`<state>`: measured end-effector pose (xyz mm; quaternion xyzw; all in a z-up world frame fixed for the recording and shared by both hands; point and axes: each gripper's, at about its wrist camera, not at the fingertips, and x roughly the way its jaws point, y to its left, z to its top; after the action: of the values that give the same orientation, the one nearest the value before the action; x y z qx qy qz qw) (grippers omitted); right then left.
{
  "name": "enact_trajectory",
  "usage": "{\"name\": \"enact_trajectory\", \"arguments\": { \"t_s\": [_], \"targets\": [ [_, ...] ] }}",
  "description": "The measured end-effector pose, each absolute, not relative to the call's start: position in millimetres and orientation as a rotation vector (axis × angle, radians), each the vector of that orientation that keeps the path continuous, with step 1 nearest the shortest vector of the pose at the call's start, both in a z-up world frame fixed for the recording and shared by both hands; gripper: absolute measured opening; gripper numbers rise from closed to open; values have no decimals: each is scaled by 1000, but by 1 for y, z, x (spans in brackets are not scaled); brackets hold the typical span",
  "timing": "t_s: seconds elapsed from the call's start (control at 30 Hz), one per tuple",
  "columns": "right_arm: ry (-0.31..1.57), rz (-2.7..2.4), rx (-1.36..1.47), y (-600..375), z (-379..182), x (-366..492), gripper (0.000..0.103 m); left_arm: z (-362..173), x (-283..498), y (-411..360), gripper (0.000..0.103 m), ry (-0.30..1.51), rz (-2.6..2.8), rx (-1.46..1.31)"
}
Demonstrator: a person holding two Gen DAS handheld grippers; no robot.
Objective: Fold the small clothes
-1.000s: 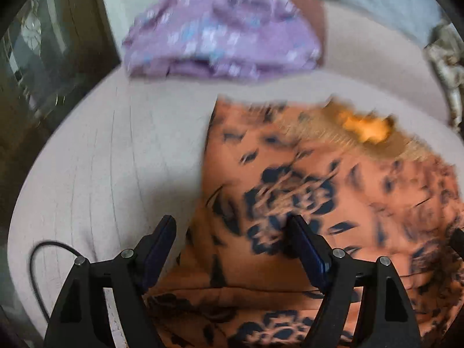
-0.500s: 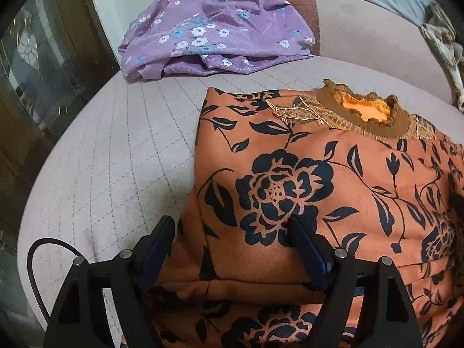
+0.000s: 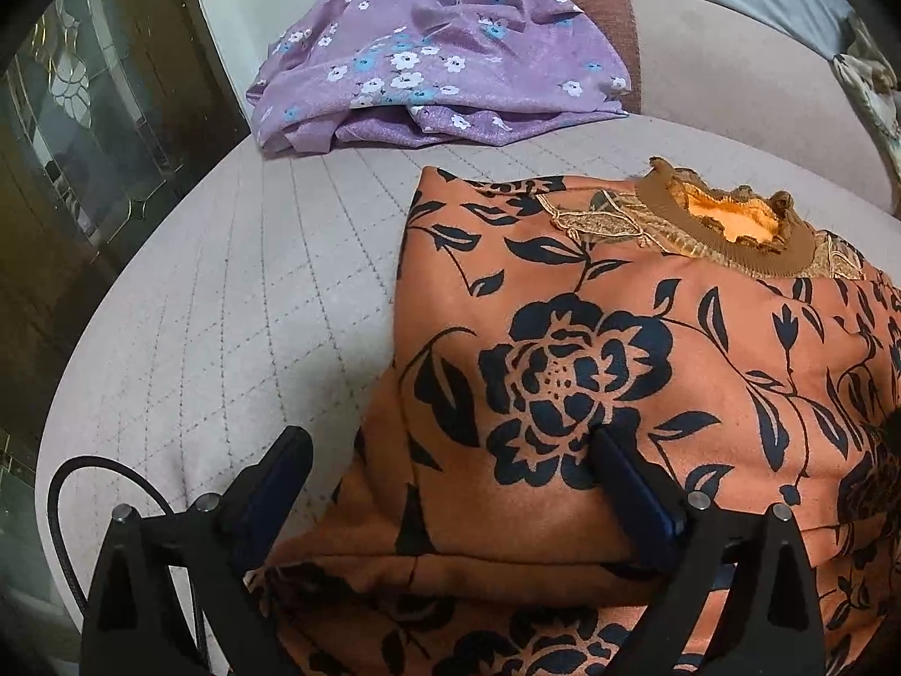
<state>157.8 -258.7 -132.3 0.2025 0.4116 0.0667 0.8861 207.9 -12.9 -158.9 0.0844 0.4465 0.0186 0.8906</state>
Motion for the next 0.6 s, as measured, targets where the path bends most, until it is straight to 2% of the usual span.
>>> {"name": "enact_trajectory", "arguments": {
  "t_s": [0.07,0.2,0.6],
  "targets": [
    [914,136,399,-247,-146,163,45,-159,208,-13,99,930,37,171],
    [895,116,311,-234,-146,161,45,-159,208,-12,99,929,35,172],
    [878,119,332,-240,-148,157,45,-159,212,-15,100,927,31,179]
  ]
}}
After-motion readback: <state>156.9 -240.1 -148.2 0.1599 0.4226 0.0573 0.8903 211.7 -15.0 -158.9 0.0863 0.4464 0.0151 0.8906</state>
